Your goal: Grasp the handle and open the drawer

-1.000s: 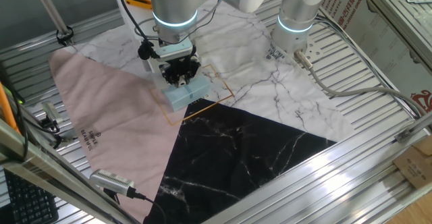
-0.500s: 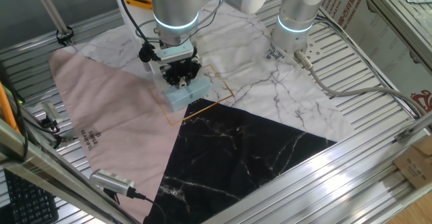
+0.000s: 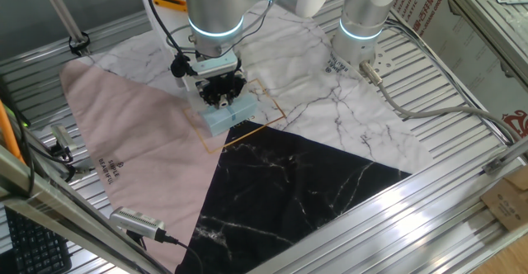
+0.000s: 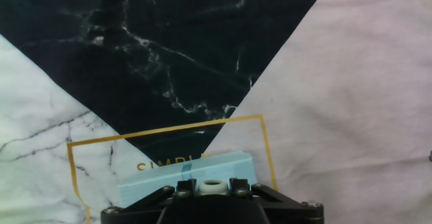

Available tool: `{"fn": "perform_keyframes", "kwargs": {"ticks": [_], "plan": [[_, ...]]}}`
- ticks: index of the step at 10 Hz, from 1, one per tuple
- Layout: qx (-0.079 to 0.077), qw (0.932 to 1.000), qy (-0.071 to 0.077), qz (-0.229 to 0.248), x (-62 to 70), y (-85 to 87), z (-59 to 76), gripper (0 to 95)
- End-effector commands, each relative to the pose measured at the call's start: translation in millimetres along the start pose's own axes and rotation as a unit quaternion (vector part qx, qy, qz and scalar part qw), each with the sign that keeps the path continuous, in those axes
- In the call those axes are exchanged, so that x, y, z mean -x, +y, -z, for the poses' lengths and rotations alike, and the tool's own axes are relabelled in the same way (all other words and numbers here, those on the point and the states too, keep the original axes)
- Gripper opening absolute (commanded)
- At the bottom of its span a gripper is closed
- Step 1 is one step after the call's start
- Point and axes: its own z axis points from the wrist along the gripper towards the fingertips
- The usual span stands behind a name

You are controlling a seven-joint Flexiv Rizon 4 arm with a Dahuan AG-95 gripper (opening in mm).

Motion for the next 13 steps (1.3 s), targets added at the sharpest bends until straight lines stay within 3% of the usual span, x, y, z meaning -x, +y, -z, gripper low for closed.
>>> {"fn": "perform_keyframes", "kwargs": {"ticks": [1, 2, 3, 4, 5, 13], "plan": [[0.000, 1.0000, -0.002, 0.003, -0.3, 0.3, -0.2, 0.0], [0.000, 1.0000, -0.002, 0.006, -0.2, 0.3, -0.2, 0.0], [0.000, 1.0000, -0.002, 0.008, -0.2, 0.3, -0.3, 19.0], [0.000, 0.9999, -0.002, 0.010, -0.2, 0.3, -0.4, 19.0], [0.000, 0.9999, -0.003, 0.011, -0.1, 0.3, -0.4, 38.0], [0.000, 0.9999, -0.003, 0.012, 0.5, 0.9, 3.2, 38.0]]}}
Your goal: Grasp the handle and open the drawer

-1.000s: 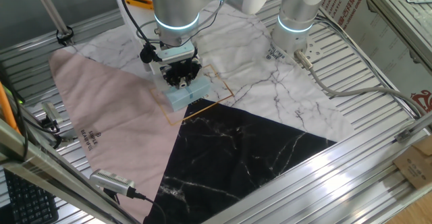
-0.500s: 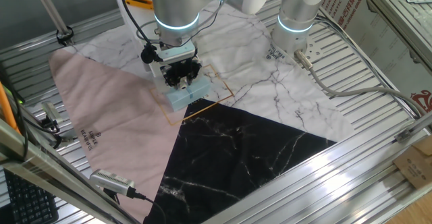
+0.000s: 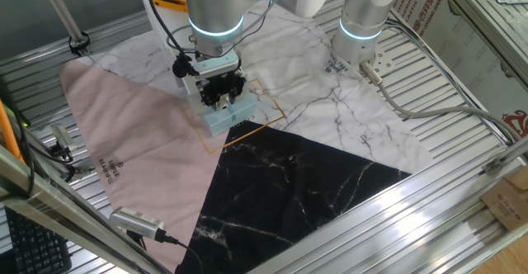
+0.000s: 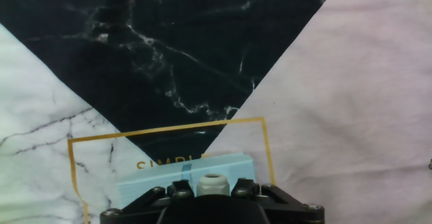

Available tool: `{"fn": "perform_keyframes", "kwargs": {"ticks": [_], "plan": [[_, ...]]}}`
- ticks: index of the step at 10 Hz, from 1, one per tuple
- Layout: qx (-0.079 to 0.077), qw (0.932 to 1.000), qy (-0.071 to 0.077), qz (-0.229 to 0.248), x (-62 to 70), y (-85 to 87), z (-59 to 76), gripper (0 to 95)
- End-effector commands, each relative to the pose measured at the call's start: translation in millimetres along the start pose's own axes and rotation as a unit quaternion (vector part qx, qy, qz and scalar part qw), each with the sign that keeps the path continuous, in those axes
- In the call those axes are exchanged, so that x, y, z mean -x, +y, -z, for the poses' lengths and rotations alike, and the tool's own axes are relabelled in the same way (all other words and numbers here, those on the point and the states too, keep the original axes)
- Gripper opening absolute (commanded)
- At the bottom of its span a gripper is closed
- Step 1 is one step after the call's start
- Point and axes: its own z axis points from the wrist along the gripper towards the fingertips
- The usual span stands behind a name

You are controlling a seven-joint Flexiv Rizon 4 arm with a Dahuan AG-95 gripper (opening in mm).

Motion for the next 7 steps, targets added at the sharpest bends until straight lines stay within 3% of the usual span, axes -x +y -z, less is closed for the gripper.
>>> {"fn": "perform_keyframes", "kwargs": {"ticks": [1, 4, 7], "plan": [[0.000, 1.0000, 0.002, -0.003, 0.7, 1.2, 5.1, 38.0], [-0.001, 0.9999, 0.000, -0.013, 2.4, 3.2, 15.8, 38.0], [0.000, 0.9951, 0.014, -0.098, 4.8, 12.0, 47.8, 38.0]]}}
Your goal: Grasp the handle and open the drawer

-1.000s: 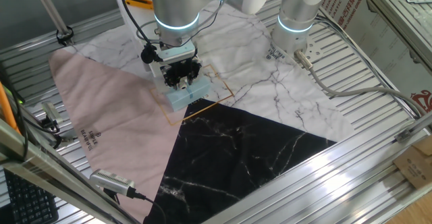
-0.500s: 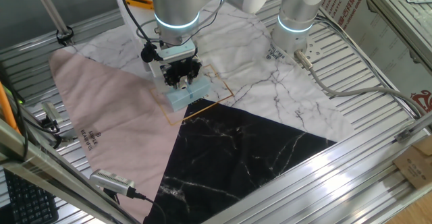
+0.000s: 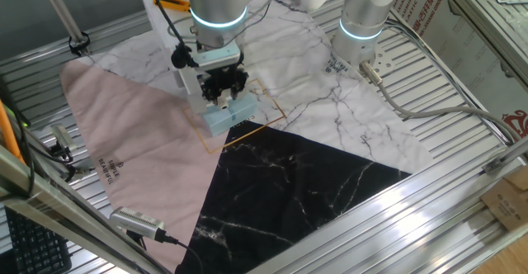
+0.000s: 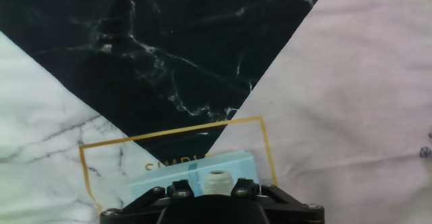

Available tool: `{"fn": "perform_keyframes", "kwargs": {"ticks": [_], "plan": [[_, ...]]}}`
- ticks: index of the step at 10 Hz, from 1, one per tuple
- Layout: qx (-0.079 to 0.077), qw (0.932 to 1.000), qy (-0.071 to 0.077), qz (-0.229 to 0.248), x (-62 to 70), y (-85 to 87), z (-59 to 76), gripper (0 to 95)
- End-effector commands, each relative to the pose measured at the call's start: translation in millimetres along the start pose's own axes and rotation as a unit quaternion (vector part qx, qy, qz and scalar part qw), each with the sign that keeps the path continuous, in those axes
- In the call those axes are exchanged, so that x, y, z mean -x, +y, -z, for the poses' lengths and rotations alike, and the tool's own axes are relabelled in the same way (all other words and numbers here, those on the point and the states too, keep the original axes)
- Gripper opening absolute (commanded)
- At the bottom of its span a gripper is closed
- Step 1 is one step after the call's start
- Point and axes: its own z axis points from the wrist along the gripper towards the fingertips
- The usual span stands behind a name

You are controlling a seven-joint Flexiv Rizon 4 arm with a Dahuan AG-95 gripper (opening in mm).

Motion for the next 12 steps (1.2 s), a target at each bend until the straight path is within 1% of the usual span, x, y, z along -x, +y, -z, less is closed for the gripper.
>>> {"fn": "perform_keyframes", "kwargs": {"ticks": [1, 2, 4, 5, 6, 7, 8, 9, 12], "plan": [[0.001, 0.9952, 0.021, -0.096, 1.8, 9.4, 26.6, 38.0], [-0.001, 0.9906, 0.022, -0.135, 1.2, 12.6, 33.9, 38.0], [0.002, 0.9741, 0.011, -0.226, -3.5, 16.6, 43.1, 38.0], [0.001, 0.9534, 0.009, -0.301, -7.7, 18.6, 47.4, 38.0], [0.000, 0.9452, 0.008, -0.326, -8.8, 19.0, 48.2, 38.0], [0.001, 0.9121, 0.006, -0.410, -11.2, 19.7, 49.7, 38.0], [0.000, 0.9039, 0.004, -0.428, -11.8, 19.9, 50.2, 38.0], [0.002, 0.8990, 0.003, -0.438, -14.0, 20.6, 51.6, 38.0], [0.002, 0.9017, 0.002, -0.432, -16.6, 21.5, 53.3, 38.0]]}}
